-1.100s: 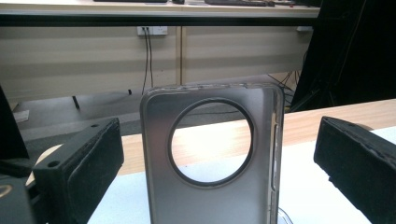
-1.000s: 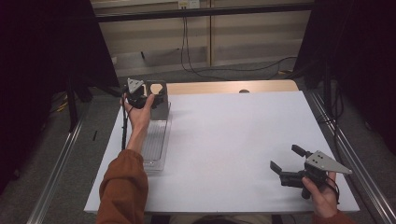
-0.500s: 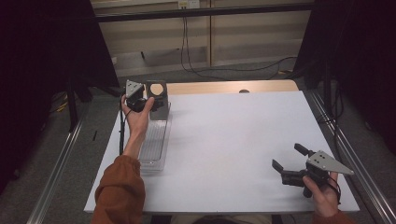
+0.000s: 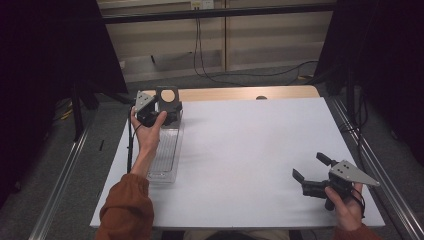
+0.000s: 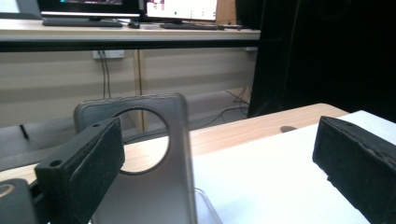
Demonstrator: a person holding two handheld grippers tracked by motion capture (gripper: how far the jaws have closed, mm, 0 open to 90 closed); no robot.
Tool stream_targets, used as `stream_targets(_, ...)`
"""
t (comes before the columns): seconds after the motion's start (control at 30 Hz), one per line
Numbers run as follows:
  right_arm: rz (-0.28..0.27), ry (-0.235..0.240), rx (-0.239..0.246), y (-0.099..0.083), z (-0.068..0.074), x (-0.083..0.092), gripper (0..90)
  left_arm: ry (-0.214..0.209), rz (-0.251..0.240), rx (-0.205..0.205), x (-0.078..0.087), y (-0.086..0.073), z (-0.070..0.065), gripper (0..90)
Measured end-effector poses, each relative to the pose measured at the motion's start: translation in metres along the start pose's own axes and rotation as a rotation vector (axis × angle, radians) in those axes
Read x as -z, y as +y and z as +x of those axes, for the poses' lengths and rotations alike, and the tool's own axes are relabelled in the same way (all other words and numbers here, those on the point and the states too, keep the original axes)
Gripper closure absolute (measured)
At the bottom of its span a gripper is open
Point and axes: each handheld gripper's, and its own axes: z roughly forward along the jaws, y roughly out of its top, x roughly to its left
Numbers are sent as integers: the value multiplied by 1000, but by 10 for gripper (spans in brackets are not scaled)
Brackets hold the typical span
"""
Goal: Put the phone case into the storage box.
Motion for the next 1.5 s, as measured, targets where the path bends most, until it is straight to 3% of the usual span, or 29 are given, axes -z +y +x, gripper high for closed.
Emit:
stream_targets(0.27,-6,-1,1,1,0,-1,1,-40,-58,22,17,5,-8,25)
stream_targets(0.43,-4,-15,-12,1,0,0,1,-51,-70,20,24,4,-12,42)
stream_targets(0.47,-4,-13,-8,1,1,0,1,-57,-61,1,26,4,-11,42)
stream_targets(0.67,-4,-10,0,1,2,0,0,-72,-86,35,35,1,-14,42)
stream_targets(0.73,-2,-12,-5,1,2,0,0,-74,-88,26,38,0,-14,42)
stream_targets(0.87,-2,-13,-10,1,2,1,0,-106,-101,39,43,0,-17,42)
stream_targets(0.97,-5,-12,-5,1,2,1,0,-105,-93,18,47,0,-20,40)
stream_targets(1.0,-6,-13,-3,1,2,1,0,-104,-104,32,47,-1,-22,37)
stream_targets(1.03,-6,-13,-3,1,2,1,0,-105,-87,0,50,-1,-21,37)
stream_targets(1.07,-6,-13,-2,1,2,1,0,-103,-88,-3,51,-2,-22,37)
stream_targets(1.1,-7,-11,-1,1,2,1,0,-95,-112,35,51,-3,-25,37)
stream_targets(1.13,-6,-14,-1,1,2,1,0,-92,-95,11,54,-3,-22,37)
stream_targets(1.17,-5,-14,-3,1,2,1,0,-85,-102,27,55,-3,-24,35)
stream_targets(1.2,-6,-18,-5,1,2,1,0,-89,-90,4,58,-4,-22,31)
stream_targets(1.27,-7,-15,-6,1,2,1,0,-87,-101,8,61,-6,-23,29)
stream_targets(1.33,-6,-14,-6,1,2,1,0,-84,-75,-30,65,-8,-21,30)
stream_targets(1.4,0,-10,-4,1,2,1,0,-85,-94,5,69,-9,-23,37)
stream_targets(1.5,2,-7,-4,1,2,1,0,-93,-90,-15,76,-8,-24,37)
